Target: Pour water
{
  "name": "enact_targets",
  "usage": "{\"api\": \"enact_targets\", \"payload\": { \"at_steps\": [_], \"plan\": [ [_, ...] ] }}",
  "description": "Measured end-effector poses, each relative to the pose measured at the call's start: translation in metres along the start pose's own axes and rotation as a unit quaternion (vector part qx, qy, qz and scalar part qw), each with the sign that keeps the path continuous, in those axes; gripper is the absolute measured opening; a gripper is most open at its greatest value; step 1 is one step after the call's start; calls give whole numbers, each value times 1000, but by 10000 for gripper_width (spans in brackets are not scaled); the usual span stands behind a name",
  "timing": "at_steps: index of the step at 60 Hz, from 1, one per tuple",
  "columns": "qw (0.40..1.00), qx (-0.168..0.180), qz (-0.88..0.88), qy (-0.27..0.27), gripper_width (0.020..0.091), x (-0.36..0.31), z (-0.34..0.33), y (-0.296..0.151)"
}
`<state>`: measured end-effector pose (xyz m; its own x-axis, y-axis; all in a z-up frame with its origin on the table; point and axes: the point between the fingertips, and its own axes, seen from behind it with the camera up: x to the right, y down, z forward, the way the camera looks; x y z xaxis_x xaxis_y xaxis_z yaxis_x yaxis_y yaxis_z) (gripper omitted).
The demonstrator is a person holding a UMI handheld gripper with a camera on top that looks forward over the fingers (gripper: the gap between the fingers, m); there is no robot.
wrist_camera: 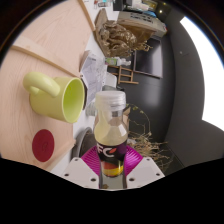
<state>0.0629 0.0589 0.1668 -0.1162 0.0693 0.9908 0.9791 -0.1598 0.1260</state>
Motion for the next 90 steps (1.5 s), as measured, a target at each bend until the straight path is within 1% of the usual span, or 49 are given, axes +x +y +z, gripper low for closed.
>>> {"api": "enact_targets", "payload": {
  "at_steps": [9, 20, 26, 31, 34, 40, 44, 47, 53, 56, 65, 71, 75, 76, 80, 90],
  "plan": [
    [997, -1, -80, 5, 262, -6, 9, -3],
    [996, -2, -90, -1, 263, -8, 11, -3],
    [999, -20, -6, -26, 264, -7, 9, 4],
    [990, -52, 121, -55, 264, -6, 3, 15],
    [974, -71, 206, -64, 265, -4, -2, 21],
    [914, -87, 383, -104, 264, -6, -12, 25],
    [863, -88, 480, -133, 264, -15, -17, 21],
    [826, -96, 536, -144, 264, -25, -24, 11],
    [751, -87, 627, -188, 266, -49, -23, 4],
    [723, -86, 655, -201, 265, -61, -23, 2],
    [692, -81, 685, -213, 266, -93, -19, -3],
    [671, -87, 705, -213, 267, -112, -16, -6],
    [660, -98, 713, -214, 268, -126, -18, -2],
    [658, -101, 715, -215, 274, -129, -19, -2],
    [655, -90, 723, -202, 291, -126, -20, -2],
    [661, -83, 720, -197, 423, -128, -25, -1]
  ]
}}
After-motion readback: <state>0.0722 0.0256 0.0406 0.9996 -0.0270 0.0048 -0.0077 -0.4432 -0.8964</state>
